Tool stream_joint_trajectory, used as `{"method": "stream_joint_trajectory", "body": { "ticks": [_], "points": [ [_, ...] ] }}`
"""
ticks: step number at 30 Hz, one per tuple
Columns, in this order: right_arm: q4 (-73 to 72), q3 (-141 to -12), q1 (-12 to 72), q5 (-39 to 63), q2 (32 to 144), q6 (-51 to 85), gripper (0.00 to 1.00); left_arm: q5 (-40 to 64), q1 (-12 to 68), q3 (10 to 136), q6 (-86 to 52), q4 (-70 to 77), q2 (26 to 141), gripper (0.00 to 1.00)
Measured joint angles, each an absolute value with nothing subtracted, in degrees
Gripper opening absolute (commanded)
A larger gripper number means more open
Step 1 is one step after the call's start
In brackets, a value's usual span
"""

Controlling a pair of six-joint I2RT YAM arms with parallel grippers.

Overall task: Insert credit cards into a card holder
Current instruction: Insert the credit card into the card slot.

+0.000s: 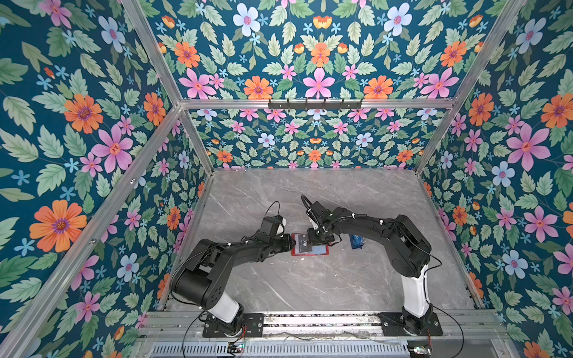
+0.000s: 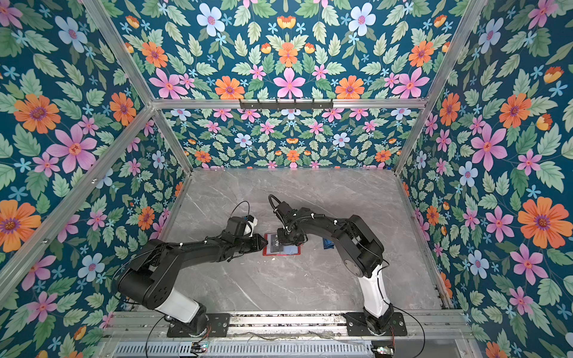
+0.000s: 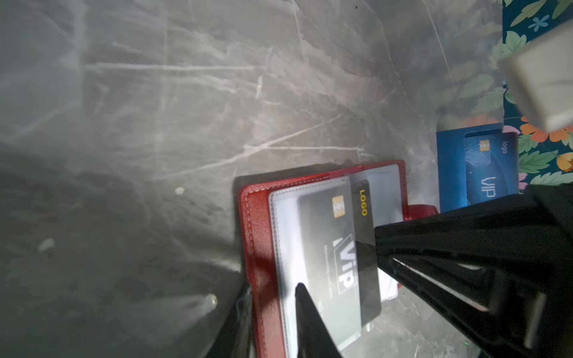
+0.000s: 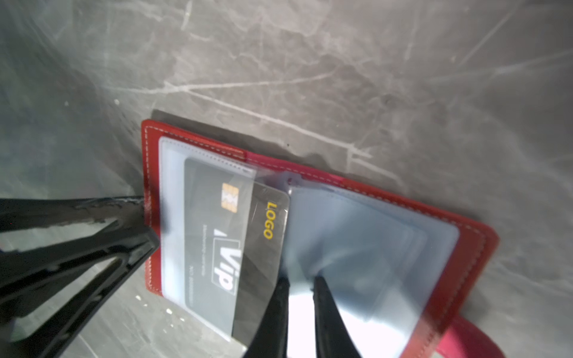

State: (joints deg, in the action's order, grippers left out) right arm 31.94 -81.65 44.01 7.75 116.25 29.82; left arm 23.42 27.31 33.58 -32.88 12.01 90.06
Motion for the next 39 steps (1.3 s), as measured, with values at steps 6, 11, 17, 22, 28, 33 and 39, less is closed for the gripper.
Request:
{"method": "stream_joint_trajectory", "body": {
  "ticks": [6, 11, 17, 22, 28, 33, 39],
  "points": [
    [33.26, -83.42, 44.77, 7.4, 117.25, 29.39, 0.23, 23.44, 27.35, 33.58, -32.88, 12.01, 90.06, 0.26],
    [34.06, -84.47, 45.12, 7.42, 117.75, 28.73, 0.28, 23.46, 27.38, 33.58, -32.88, 12.01, 90.06, 0.26],
    [34.89, -85.73, 45.52, 7.57, 118.69, 28.1, 0.33, 23.51, 27.4, 33.58, -32.88, 12.03, 90.08, 0.26],
    [34.94, -85.97, 45.58, 7.81, 118.87, 27.9, 0.35, 23.59, 27.4, 33.58, -32.86, 12.03, 90.13, 0.26],
    [34.92, -85.47, 45.78, 7.03, 118.43, 27.94, 0.35, 23.33, 27.42, 33.69, -32.84, 11.84, 90.13, 0.26],
    [35.55, -83.77, 45.78, 4.75, 116.6, 28.36, 0.35, 22.57, 27.57, 33.91, -32.69, 11.22, 90.13, 0.26],
    [36.6, -82.83, 45.8, 2.17, 114.61, 28.99, 0.39, 22.06, 27.66, 34.17, -32.62, 10.66, 90.13, 0.26]
  ]
}}
